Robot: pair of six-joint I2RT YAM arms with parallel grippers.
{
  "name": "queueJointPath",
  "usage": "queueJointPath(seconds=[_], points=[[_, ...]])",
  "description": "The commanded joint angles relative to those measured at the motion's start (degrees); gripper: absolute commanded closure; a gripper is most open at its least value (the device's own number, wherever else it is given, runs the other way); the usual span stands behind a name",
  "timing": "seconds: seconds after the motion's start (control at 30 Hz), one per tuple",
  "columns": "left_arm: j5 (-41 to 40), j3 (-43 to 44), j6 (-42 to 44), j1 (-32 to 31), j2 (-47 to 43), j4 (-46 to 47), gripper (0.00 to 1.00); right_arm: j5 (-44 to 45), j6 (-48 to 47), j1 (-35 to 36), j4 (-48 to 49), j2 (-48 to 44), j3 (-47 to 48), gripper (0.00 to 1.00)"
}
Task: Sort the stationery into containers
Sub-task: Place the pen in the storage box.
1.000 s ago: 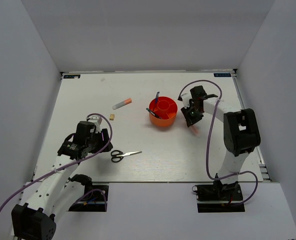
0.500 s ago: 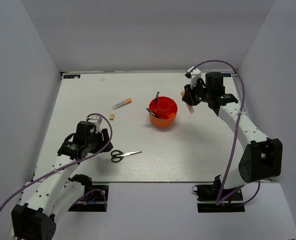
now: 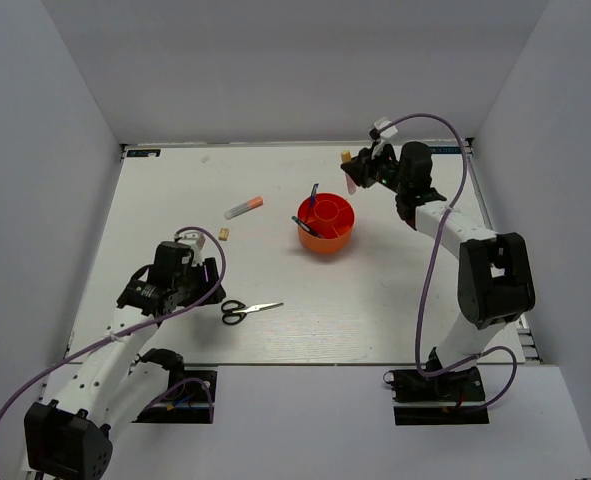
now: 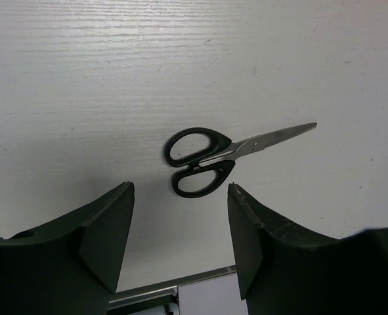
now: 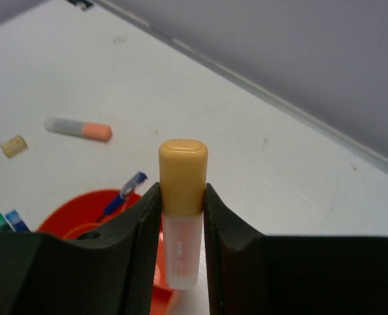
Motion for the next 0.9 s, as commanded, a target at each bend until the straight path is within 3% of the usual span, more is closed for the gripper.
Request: queueJointPath(seconds=[0.0, 0.3, 0.87], points=[[0.1, 0.9, 0.4, 0.3, 0.2, 0.2, 0.31, -3.7, 5.4, 0.2, 15.7, 0.3, -1.2, 1.00], [-0.2, 0.9, 0.6, 0.4, 0.4, 0.1, 0.31, -5.9, 11.4, 0.4, 27.9, 2.2, -4.4, 1.00], [-0.3, 0.9, 0.5, 0.5, 0.4, 0.0, 0.31, -5.9, 9.0, 1.5, 27.5, 8.6, -3.9, 1.00]])
